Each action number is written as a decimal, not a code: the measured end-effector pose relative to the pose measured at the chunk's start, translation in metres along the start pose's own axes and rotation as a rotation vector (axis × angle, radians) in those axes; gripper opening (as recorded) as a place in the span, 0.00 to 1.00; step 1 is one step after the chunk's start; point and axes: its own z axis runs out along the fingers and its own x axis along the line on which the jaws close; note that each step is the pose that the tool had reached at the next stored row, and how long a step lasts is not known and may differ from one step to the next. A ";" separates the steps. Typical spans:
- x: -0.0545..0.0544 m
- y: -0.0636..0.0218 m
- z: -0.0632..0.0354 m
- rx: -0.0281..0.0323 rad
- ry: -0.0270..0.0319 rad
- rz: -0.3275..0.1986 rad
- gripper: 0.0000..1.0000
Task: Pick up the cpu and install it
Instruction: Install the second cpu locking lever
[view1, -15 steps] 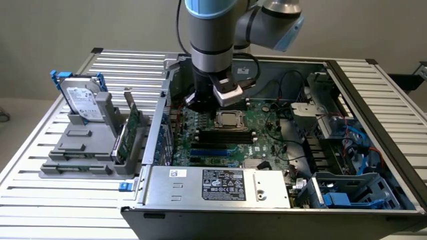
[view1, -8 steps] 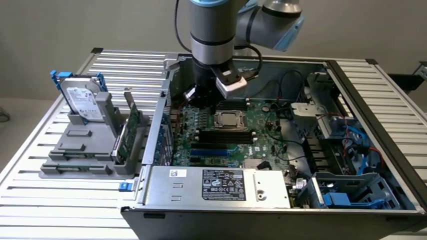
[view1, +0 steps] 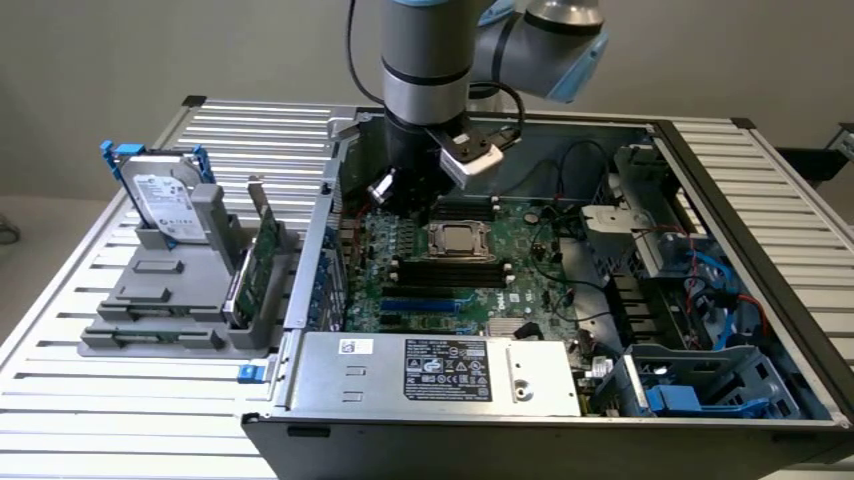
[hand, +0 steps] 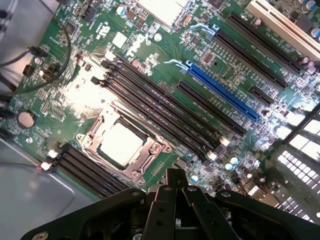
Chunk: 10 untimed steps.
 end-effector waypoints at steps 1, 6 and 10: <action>0.000 -0.0001 -0.0006 0.0018 -0.0019 -0.018 0.11; 0.000 -0.0005 -0.0042 0.0109 -0.0126 -0.108 0.11; 0.001 -0.0008 -0.0071 0.0183 -0.0207 -0.180 0.11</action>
